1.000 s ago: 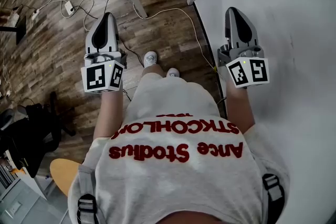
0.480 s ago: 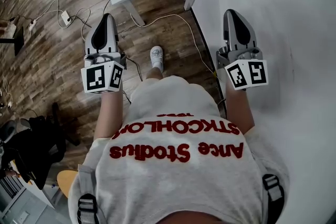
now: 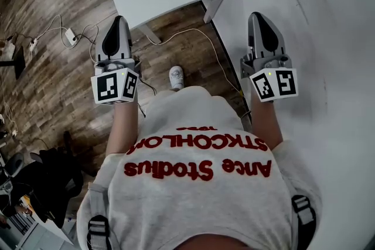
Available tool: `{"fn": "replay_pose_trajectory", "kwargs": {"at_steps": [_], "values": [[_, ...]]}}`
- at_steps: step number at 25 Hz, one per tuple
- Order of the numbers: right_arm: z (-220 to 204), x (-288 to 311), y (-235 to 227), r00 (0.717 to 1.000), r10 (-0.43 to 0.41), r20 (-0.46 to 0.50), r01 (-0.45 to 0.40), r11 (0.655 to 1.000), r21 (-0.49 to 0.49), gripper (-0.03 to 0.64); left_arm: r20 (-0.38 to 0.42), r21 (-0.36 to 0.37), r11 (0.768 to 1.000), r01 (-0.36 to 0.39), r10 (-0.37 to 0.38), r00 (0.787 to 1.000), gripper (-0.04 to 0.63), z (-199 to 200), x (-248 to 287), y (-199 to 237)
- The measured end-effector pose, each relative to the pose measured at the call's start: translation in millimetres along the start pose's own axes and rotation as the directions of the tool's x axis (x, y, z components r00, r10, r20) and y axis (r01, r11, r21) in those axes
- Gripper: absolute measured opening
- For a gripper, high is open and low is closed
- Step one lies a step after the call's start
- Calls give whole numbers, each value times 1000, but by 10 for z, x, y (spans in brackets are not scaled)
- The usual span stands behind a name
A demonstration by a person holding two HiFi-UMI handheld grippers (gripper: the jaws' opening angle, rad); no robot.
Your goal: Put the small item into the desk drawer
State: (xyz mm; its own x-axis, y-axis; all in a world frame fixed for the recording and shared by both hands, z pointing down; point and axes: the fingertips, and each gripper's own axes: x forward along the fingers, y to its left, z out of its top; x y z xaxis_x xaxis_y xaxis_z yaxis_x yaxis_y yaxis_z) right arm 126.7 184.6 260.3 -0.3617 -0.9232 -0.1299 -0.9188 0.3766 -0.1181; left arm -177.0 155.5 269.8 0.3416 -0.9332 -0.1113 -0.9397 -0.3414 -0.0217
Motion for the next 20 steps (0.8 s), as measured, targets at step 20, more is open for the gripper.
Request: {"fn": "replay_pose_trajectory", "kwargs": {"at_steps": [20], "values": [[-138,1125,-127,997,-73,5,73,997,-18,5,7,-39,996,76,-75,997,8,-231,1087,689]]}}
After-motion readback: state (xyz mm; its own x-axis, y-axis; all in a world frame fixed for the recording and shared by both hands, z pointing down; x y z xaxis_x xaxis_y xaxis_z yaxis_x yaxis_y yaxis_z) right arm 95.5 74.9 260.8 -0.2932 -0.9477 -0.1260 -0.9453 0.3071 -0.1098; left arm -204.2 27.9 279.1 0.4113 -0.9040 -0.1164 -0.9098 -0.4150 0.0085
